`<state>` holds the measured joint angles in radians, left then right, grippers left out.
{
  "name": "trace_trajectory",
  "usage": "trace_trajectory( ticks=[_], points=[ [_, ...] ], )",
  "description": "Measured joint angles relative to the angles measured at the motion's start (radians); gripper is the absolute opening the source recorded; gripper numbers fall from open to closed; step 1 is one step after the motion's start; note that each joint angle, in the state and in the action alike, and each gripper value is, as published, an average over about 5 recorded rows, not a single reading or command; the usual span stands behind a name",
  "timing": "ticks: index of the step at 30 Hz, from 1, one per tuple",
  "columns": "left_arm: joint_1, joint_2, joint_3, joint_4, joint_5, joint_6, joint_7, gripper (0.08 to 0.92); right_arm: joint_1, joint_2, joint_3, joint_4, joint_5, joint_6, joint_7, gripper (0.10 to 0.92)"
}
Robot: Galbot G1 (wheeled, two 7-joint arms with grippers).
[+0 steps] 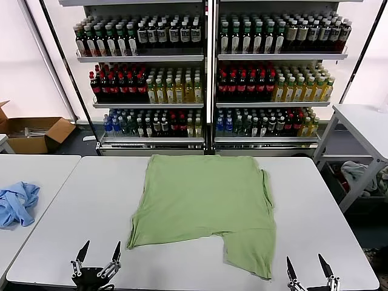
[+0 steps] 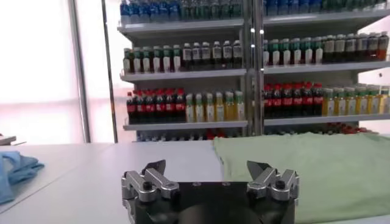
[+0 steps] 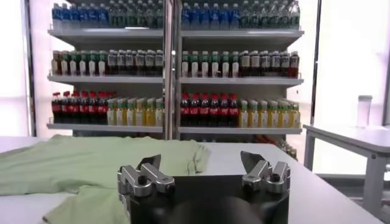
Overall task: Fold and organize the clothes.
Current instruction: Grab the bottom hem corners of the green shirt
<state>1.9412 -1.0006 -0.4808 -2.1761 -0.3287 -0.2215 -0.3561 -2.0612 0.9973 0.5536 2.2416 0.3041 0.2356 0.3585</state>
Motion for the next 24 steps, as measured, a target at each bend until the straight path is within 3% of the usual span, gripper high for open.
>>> trace_trajectory(
  ticks=[6, 14, 24],
  points=[
    [-0.008, 0.016, 0.004, -0.074, -0.003, 0.106, -0.034, 0.823, 0.044, -0.012, -0.027, 0.080, 0.045, -0.191, 0.046, 0.823],
    [-0.048, 0.045, -0.004, -0.178, -0.080, 0.372, -0.065, 0.823, 0.119, -0.011, -0.096, 0.135, 0.125, -0.458, 0.087, 0.823],
    [-0.098, 0.061, -0.009, -0.194, -0.196, 0.592, -0.044, 0.823, 0.161, -0.005, -0.151, 0.134, 0.160, -0.589, 0.087, 0.823]
  ],
)
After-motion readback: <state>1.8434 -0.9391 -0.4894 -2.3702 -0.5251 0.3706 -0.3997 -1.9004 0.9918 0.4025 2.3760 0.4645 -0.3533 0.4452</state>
